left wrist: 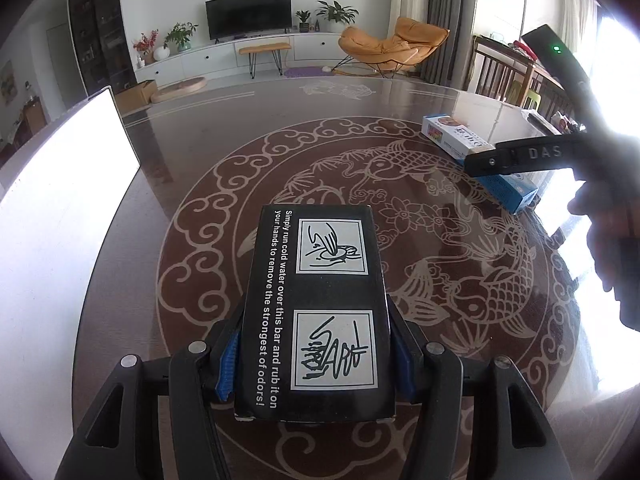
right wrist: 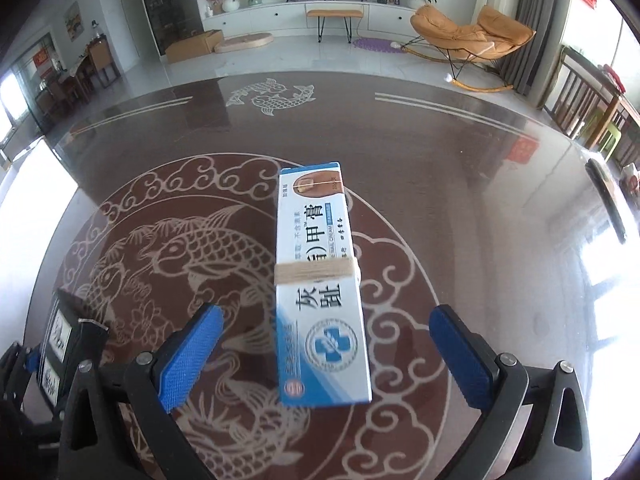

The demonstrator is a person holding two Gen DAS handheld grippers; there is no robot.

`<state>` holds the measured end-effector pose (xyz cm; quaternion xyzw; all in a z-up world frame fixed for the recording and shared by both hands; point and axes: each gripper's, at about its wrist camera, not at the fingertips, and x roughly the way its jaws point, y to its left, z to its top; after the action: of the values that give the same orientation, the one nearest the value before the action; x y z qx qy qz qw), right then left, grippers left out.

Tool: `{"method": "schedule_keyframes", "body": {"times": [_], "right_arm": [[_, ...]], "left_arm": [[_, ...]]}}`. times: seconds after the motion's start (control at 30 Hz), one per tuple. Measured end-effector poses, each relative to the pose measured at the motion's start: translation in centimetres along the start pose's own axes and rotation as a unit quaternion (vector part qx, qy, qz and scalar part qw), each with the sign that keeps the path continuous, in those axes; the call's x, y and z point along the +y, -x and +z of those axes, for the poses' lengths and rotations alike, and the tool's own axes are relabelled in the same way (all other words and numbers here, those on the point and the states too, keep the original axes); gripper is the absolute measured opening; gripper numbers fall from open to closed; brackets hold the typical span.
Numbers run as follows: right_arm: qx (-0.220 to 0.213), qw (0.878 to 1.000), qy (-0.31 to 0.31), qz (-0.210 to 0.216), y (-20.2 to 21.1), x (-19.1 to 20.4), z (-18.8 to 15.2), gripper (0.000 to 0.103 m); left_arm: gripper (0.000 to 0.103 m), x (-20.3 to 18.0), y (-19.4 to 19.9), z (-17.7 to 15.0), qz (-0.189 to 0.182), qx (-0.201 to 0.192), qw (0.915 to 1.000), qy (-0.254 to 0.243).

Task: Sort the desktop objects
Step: 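Grasp the blue-and-white ointment box with the right tool while the left tool holds the soap box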

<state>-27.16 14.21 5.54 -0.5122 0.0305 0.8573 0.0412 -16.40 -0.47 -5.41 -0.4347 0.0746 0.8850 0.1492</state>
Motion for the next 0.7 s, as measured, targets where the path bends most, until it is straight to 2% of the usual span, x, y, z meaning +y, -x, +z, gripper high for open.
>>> {"method": "schedule_keyframes", "body": {"times": [0.1,0.27,0.3,0.33,0.37,0.5,0.7], "right_arm": [[0.018,1.000,-0.020,0.001,-1.5,0.1,0.8,0.102],[0.014,1.000,0.006,-0.005,-2.0,0.8,1.3,0.083],[0.010,1.000,0.009,-0.005,-1.9,0.9,1.4,0.071],[0.007,1.000,0.010,-0.004,-1.6,1.0,1.3,0.054],[0.004,1.000,0.010,-0.004,-1.3,1.0,1.1,0.044],[0.000,1.000,0.011,0.004,0.1,1.0,-1.4,0.045],[-0.032,0.999,0.040,0.011,4.3,2.3,-10.0,0.045]], "left_arm": [[0.059,0.0,0.0,0.0,0.000,0.000,1.0000,0.000],[0.059,-0.1,0.1,0.0,0.001,0.000,1.0000,-0.001],[0.059,-0.1,0.1,0.0,0.001,0.000,1.0000,-0.001],[0.059,-0.1,0.1,0.0,0.001,0.000,1.0000,-0.001],[0.059,-0.2,0.1,0.0,0.001,0.000,1.0000,-0.001],[0.059,-0.2,0.1,0.0,0.001,0.000,1.0000,-0.001],[0.059,-0.2,0.3,-0.3,0.000,0.000,1.0000,-0.003]]}}
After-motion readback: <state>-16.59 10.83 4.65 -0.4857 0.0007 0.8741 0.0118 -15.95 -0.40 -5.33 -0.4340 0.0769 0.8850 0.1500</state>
